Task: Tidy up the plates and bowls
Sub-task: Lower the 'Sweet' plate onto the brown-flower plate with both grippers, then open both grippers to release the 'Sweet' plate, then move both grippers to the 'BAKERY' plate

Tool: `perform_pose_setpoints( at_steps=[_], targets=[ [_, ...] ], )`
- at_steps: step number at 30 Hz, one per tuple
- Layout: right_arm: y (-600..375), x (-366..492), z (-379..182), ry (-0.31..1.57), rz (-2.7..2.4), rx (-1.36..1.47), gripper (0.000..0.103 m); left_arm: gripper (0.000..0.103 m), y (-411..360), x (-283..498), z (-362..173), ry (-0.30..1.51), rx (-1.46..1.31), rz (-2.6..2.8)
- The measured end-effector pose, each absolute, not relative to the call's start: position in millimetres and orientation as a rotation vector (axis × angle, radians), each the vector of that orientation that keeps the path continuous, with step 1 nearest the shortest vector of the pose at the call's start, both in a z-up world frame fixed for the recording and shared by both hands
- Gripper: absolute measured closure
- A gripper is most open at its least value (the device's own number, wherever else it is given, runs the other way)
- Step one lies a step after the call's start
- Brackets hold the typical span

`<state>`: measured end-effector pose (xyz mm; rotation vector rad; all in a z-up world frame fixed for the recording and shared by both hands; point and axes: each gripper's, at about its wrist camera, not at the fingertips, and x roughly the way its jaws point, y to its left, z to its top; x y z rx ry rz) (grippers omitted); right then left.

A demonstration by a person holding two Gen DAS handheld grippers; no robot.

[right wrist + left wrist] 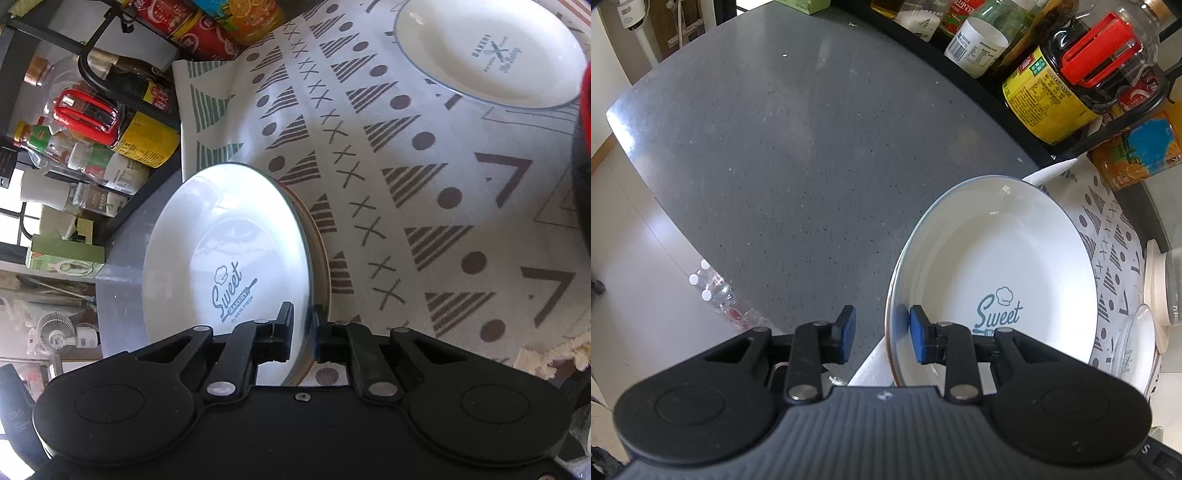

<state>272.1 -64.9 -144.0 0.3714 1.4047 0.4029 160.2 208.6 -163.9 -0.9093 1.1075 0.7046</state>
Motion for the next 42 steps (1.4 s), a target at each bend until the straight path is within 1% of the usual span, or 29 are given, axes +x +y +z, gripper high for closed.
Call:
perform_pose_setpoints(
  at_steps=[5, 10, 12, 14, 15, 16, 18, 19, 20, 22, 23, 24, 25, 26, 28, 31, 34, 42],
  targets=[
    [-70, 269, -140, 1.4, 0.385, 0.351, 0.1, 0.073, 207, 161, -162, 1.11, -0.902, 0.703],
    [-72, 269, -139, 1.396, 0.391, 0.345, 0.1, 0.073, 206, 161, -160, 1.116, -0.908, 0.706],
    [-73, 270, -133, 1.395, 0.397, 0.35, 0.099, 0.073, 207, 160, -156, 1.108, -0.907, 0.715],
    [-75, 272, -126, 1.374, 0.412, 0.359, 0.092, 0.073, 208, 161, -149, 1.097, -0.902, 0.724],
    [-75, 274, -120, 1.351, 0.417, 0.347, 0.092, 0.072, 208, 162, -146, 1.094, -0.899, 0.728],
    [-76, 275, -115, 1.33, 0.419, 0.331, 0.092, 0.068, 208, 163, -142, 1.089, -0.896, 0.732],
    [-77, 279, -109, 1.303, 0.419, 0.315, 0.087, 0.061, 207, 168, -134, 1.075, -0.888, 0.742],
    [-79, 282, -107, 1.293, 0.415, 0.318, 0.084, 0.056, 207, 171, -129, 1.064, -0.879, 0.746],
    [-81, 284, -104, 1.282, 0.412, 0.322, 0.08, 0.053, 206, 175, -123, 1.053, -0.867, 0.748],
    [-85, 289, -99, 1.257, 0.407, 0.329, 0.076, 0.043, 204, 184, -114, 1.035, -0.838, 0.746],
    [-87, 292, -97, 1.248, 0.405, 0.33, 0.075, 0.041, 203, 190, -109, 1.027, -0.824, 0.733],
    [-89, 295, -95, 1.237, 0.398, 0.331, 0.07, 0.037, 201, 196, -106, 1.021, -0.812, 0.714],
    [-91, 297, -94, 1.228, 0.389, 0.332, 0.062, 0.034, 199, 203, -102, 1.018, -0.802, 0.696],
    [-93, 300, -92, 1.218, 0.377, 0.331, 0.055, 0.034, 197, 210, -99, 1.016, -0.795, 0.679],
    [-98, 304, -87, 1.189, 0.355, 0.327, 0.052, 0.031, 189, 222, -95, 1.014, -0.789, 0.649],
    [-107, 312, -85, 1.171, 0.327, 0.336, 0.051, 0.031, 174, 242, -94, 1.026, -0.78, 0.594],
    [-119, 320, -81, 1.15, 0.3, 0.349, 0.043, 0.031, 157, 259, -95, 1.039, -0.756, 0.535],
    [-150, 339, -75, 1.107, 0.208, 0.368, 0.041, 0.031, 118, 303, -97, 1.069, -0.717, 0.401]
  ],
)
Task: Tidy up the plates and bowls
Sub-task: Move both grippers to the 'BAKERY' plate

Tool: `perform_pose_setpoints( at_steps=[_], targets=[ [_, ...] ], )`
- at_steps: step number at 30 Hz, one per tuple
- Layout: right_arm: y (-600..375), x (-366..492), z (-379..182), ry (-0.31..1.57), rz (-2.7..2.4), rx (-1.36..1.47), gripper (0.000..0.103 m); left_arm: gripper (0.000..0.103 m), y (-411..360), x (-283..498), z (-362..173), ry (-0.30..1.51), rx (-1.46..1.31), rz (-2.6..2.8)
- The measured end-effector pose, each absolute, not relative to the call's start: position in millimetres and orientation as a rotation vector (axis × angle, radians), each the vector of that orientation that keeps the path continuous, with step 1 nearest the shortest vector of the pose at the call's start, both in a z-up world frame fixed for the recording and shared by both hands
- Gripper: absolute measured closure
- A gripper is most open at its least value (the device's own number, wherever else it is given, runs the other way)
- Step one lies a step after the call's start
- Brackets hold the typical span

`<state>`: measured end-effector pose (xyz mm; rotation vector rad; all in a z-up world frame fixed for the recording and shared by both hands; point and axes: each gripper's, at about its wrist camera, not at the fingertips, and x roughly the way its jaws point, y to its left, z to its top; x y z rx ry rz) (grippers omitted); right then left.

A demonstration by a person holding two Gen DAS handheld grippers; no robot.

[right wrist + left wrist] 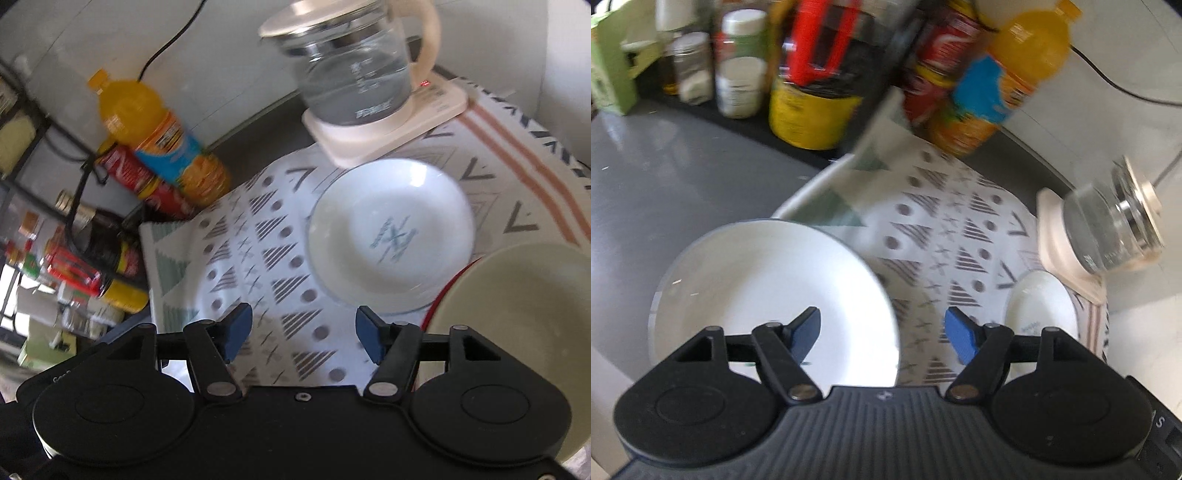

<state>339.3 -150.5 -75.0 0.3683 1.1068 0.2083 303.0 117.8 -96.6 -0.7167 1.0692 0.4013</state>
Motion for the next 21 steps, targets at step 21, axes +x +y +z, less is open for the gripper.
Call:
perform_pose_setpoints(
  at_steps=[21],
  targets=[
    [-216, 383, -88, 1.084, -0.019, 0.415, 0.041, 0.031, 55, 386, -125, 1.17, -0.636, 0.173]
  ],
)
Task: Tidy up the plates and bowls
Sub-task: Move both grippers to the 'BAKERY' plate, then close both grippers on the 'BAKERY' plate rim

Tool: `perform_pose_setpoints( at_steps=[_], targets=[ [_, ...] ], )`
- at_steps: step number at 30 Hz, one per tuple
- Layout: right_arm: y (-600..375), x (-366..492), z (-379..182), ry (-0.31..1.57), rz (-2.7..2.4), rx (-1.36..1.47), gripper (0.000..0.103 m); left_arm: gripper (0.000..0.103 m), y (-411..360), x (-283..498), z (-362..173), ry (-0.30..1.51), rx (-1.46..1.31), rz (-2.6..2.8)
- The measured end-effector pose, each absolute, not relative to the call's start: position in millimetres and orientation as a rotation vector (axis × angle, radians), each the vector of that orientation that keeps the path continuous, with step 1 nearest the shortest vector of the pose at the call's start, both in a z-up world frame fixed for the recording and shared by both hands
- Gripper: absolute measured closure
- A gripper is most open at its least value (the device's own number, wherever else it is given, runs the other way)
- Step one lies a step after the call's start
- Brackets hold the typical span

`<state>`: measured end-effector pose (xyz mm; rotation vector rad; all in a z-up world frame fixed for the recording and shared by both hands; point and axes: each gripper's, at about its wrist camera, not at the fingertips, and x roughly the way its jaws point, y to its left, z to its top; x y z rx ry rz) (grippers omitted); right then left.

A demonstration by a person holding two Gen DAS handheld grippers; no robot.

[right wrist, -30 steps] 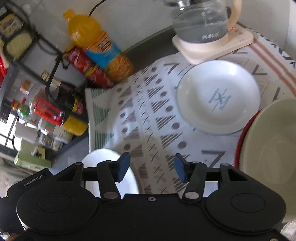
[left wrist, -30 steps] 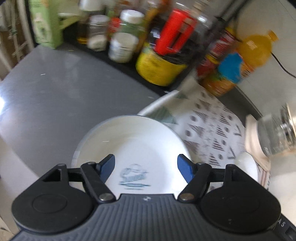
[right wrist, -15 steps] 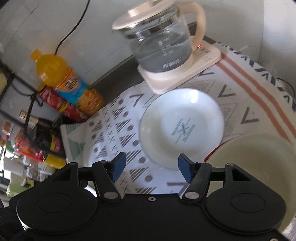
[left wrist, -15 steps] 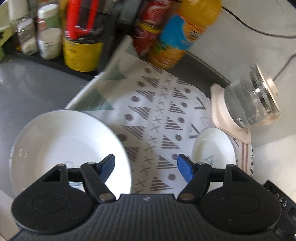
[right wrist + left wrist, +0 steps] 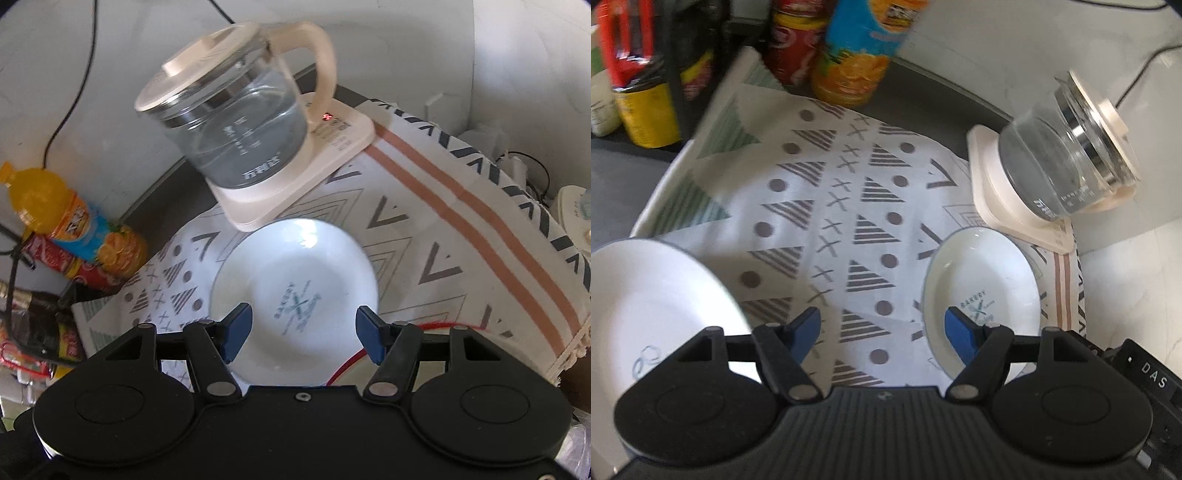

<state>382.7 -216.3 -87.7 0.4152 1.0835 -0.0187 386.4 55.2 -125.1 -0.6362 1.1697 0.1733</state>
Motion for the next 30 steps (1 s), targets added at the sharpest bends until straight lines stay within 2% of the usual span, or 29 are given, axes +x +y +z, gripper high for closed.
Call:
perform_pose_setpoints(
  at_steps=[6, 12, 15, 20, 25, 30],
  targets=[
    [-233, 395, -100, 1.103, -0.076, 0.437, 0.043, 0.031, 40, 405, -136, 1.197, -0.633, 0.118],
    [-246, 410, -114, 1.138, -0.112, 0.452, 0.051, 0.033, 33, 419, -154, 1.23, -0.647, 0.097],
    [-252, 419, -121, 1.162, -0.123, 0.483, 0.059, 0.035, 30, 423, -163, 1.248, -0.652, 0.087],
    [-254, 431, -134, 1.207, -0.135, 0.485, 0.067, 0.047, 23, 430, -178, 1.279, -0.668, 0.074],
    [-254, 439, -146, 1.258, -0.138, 0.494, 0.068, 0.063, 17, 437, -192, 1.319, -0.688, 0.066],
    [-254, 445, -163, 1.338, -0.128, 0.51, 0.068, 0.074, 10, 444, -204, 1.344, -0.684, 0.046]
  ],
)
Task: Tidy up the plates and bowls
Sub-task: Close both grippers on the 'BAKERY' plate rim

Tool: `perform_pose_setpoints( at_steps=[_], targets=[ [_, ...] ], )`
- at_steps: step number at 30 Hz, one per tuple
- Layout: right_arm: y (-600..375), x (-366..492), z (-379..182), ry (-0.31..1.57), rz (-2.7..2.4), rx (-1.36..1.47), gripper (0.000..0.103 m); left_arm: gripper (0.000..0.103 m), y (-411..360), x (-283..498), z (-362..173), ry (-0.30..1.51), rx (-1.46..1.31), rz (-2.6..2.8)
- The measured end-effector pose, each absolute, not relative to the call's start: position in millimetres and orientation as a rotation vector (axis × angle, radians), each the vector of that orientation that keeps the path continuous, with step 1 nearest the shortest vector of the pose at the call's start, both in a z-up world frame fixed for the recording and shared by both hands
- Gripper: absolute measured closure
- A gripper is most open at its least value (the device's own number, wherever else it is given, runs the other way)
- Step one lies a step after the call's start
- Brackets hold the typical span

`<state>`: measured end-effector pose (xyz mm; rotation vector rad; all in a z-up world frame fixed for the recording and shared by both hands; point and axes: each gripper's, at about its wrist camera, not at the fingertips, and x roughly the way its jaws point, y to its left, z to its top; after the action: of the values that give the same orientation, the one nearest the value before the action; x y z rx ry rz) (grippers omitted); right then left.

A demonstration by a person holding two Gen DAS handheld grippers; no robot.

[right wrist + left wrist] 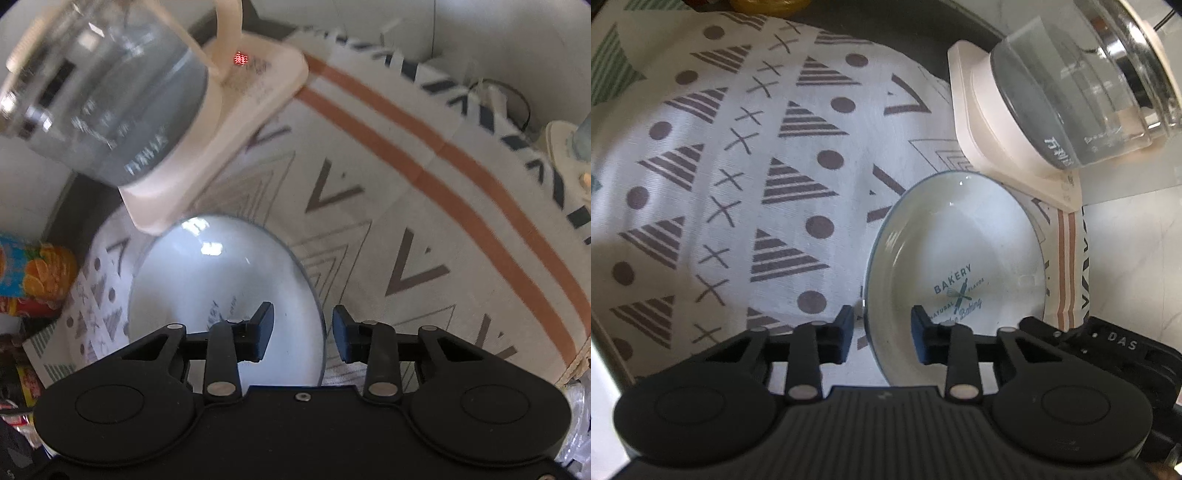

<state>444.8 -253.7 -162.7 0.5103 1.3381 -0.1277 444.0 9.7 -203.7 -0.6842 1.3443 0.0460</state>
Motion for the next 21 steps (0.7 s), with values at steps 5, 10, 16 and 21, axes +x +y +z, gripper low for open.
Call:
perform_pose_setpoints(
  at_steps=[5, 10, 16, 21],
  targets=[
    [-249, 447, -176, 1.402, -0.104, 0.492, 0.071, 0.076, 1, 448, -209, 1.343, -0.664, 0.037],
    [-246, 450, -181, 1.402, -0.119, 0.47, 0.08, 0.079, -2, 452, -212, 1.346, -0.677, 0.044],
    [-246, 450, -178, 1.391, -0.11, 0.46, 0.085, 0.091, 6, 451, -211, 1.353, -0.691, 0.06],
    [-254, 441, -167, 1.335, -0.093, 0.519, 0.092, 0.094, 18, 445, -200, 1.308, -0.717, 0.059]
  ],
)
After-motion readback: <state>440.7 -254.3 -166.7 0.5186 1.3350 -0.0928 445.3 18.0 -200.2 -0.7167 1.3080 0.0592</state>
